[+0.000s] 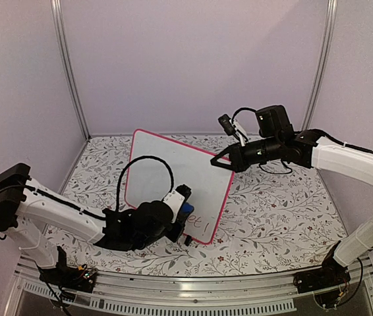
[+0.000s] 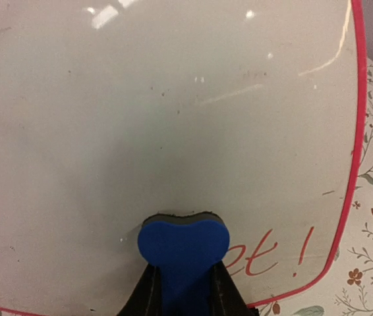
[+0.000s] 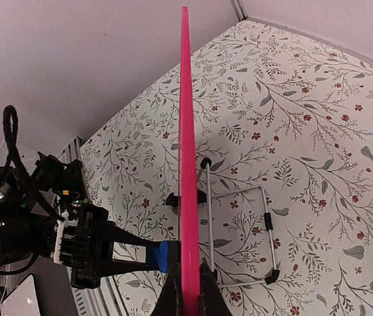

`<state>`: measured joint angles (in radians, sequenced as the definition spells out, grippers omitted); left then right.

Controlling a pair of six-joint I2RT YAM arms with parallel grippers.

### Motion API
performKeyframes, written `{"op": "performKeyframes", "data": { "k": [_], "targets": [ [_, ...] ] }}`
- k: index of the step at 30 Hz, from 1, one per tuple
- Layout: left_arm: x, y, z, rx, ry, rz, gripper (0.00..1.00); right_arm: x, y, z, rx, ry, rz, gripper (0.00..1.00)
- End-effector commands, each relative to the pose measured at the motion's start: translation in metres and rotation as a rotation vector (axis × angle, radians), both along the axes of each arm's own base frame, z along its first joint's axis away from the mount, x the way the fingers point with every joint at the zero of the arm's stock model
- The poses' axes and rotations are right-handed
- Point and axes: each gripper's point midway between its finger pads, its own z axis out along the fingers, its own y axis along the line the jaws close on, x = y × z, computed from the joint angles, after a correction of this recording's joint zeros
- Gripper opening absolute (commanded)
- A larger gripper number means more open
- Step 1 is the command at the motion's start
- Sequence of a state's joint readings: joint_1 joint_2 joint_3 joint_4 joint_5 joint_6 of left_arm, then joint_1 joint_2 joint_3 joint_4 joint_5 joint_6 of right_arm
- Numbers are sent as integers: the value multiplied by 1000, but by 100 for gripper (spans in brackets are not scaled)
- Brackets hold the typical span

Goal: Erase the whiteboard
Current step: Erase the center of the whiteboard.

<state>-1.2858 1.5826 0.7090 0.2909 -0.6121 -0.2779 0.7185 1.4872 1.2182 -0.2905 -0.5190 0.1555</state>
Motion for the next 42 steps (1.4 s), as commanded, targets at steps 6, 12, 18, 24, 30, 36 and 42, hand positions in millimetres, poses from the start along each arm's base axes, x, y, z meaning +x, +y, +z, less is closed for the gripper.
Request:
{"op": "performKeyframes", "data": {
  "k": [6,12,18,24,30,36,42],
  "targets": [
    [14,1,6,-31,-11,42,1,-15,5,-18,-45,25,69,0],
    [5,13,-21,-13,48,48,1,-14,6,-18,-43,24,72,0],
    [-7,26,-48,18,97,52,1,-14,6,-18,-44,24,72,0],
    [-22,34,-69,65,118,45,0,-14,6,-18,-46,25,71,0],
    [-32,36,-77,93,119,34,0,-14,7,-19,-47,27,72,0],
    [-27,27,-60,68,81,31,0,-14,6,-19,-47,28,72,0],
    [-22,12,-41,51,42,12,0,-14,6,-19,-47,28,72,0]
  ]
}}
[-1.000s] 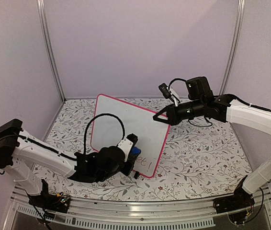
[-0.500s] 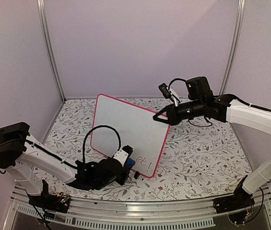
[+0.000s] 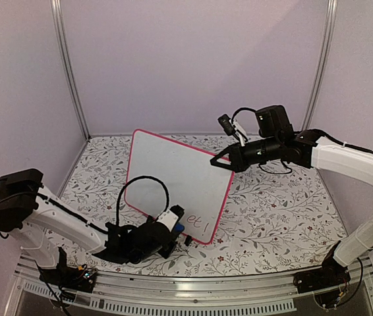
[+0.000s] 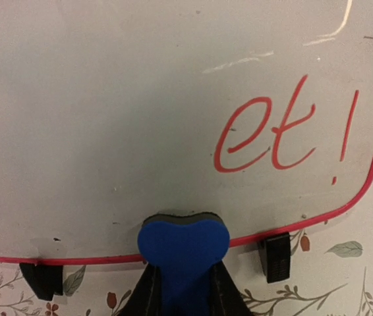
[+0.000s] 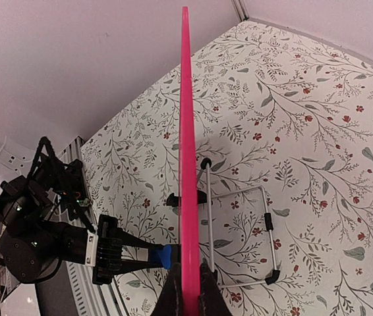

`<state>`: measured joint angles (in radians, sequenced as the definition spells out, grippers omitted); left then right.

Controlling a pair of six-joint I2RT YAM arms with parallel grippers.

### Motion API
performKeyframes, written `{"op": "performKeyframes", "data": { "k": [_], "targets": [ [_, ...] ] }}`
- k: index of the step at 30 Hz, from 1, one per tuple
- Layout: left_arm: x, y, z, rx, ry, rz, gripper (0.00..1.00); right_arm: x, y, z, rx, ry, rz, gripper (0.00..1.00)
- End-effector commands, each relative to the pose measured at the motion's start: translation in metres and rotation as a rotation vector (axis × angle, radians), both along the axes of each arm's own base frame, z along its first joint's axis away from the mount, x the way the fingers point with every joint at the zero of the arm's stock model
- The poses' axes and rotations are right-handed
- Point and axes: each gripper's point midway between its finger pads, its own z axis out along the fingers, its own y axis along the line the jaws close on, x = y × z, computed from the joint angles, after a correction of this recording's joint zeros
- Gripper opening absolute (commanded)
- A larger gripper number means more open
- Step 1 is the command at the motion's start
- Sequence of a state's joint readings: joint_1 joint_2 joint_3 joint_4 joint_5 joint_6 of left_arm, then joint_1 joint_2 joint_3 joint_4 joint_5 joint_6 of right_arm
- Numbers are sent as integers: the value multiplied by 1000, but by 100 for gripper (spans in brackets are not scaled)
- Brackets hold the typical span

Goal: Erase the whiteboard
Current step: Erase the center of the whiteboard.

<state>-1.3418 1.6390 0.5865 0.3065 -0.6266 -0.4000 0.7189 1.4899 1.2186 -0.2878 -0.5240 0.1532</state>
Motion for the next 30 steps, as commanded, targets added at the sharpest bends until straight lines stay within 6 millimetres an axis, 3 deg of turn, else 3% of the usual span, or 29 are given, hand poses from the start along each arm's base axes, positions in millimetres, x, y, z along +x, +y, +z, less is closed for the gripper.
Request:
{"op": "performKeyframes", "data": {
  "k": [1,14,30],
  "targets": [
    [6,-17,23,-24,-54,-8,0,-14,5,-18,-48,27,66,0],
    [17,-38,59,-61,-129,-20,0,-14,5,-18,-48,27,67,0],
    [30,-43,96,-123,-176,-25,0,-14,6,-20,-49,29,66,0]
  ]
}}
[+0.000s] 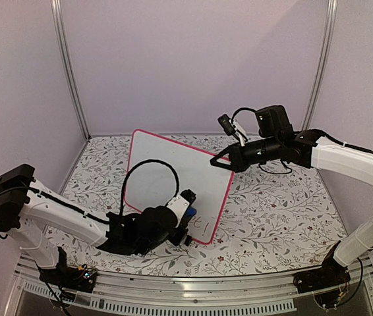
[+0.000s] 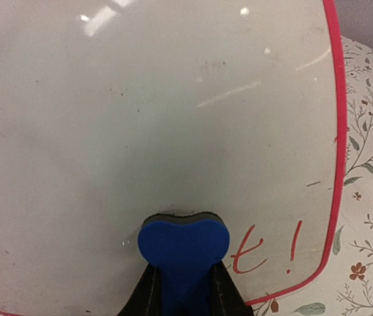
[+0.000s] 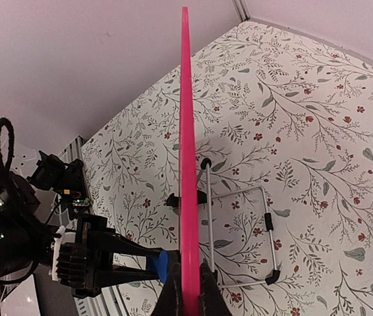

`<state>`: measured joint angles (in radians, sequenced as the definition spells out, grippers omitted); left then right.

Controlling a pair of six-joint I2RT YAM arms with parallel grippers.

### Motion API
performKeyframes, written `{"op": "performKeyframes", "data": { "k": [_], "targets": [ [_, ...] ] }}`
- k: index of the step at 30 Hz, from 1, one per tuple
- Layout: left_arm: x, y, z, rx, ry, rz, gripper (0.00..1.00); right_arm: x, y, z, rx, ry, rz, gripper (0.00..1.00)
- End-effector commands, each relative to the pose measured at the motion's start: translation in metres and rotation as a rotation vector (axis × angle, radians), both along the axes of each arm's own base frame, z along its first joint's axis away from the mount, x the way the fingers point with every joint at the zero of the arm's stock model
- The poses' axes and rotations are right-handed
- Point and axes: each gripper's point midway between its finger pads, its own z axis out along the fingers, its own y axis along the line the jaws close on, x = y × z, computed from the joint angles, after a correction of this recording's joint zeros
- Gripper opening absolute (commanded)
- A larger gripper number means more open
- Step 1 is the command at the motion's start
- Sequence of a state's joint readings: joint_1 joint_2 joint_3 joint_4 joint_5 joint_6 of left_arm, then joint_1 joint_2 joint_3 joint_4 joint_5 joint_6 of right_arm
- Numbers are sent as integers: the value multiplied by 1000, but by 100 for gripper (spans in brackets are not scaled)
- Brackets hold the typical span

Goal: Erase the whiteboard
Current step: Erase the center of the whiteboard.

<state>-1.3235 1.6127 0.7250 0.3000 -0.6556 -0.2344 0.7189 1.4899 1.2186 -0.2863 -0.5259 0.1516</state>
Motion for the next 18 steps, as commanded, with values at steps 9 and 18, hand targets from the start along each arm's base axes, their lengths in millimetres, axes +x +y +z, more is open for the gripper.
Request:
{"op": "performKeyframes", "data": {
  "k": [9,18],
  "targets": [
    [5,-5,11,-57,7,6,0,-13,5,-21,-51,30,63,0],
    [-6,23,-49,8,120,46,0,-13,6,-21,-50,29,64,0]
  ]
}}
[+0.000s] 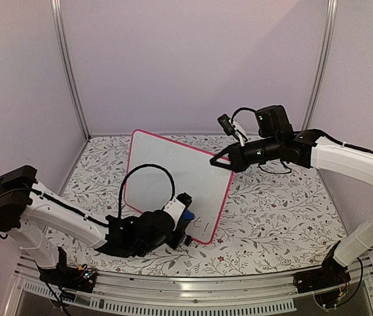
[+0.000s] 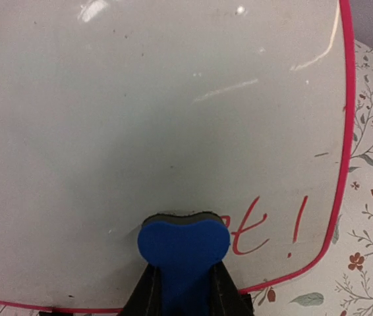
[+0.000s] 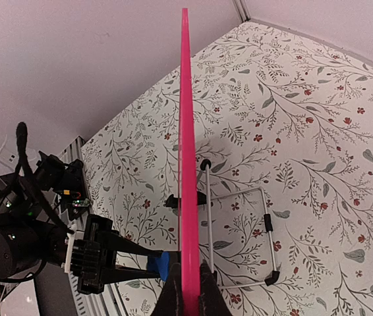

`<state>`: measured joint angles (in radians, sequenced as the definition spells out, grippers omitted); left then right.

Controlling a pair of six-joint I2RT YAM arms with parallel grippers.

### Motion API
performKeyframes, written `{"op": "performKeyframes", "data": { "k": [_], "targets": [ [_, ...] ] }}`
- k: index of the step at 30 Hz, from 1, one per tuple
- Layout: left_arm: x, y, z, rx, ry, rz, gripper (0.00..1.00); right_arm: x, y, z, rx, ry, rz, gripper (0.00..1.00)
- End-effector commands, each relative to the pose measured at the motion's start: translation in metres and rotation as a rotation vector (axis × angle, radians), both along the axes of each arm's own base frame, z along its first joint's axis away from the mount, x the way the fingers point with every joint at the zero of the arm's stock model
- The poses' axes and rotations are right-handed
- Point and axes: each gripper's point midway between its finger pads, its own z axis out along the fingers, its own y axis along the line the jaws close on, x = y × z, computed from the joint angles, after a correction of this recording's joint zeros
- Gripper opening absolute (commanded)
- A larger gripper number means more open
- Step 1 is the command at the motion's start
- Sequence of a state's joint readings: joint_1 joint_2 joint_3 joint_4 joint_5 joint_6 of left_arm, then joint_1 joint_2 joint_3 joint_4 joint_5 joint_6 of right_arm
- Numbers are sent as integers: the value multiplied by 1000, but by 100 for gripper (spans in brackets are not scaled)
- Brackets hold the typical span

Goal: Erase the whiteboard
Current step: Erase the center of the whiteboard.

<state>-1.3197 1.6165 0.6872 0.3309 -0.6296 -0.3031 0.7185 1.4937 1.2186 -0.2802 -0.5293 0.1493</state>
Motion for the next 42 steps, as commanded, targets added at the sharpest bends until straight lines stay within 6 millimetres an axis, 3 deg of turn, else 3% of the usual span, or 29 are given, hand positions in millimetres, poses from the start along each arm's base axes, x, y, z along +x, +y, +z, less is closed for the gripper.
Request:
{"op": "performKeyframes", "data": {
  "k": [1,7,22,31,42],
  "targets": [
    [-3,22,-43,63,79,37,0,-14,4,-21,-54,33,60,0],
    [-6,33,-69,122,107,60,0,-14,4,-22,-55,35,61,0],
    [-16,49,-78,162,110,62,0,-14,5,-21,-53,36,61,0],
    [-14,13,-57,160,42,3,0,-14,4,-22,-57,39,62,0],
    [-10,-5,-24,92,-10,-24,0,-14,5,-22,-56,39,63,0]
  ]
}}
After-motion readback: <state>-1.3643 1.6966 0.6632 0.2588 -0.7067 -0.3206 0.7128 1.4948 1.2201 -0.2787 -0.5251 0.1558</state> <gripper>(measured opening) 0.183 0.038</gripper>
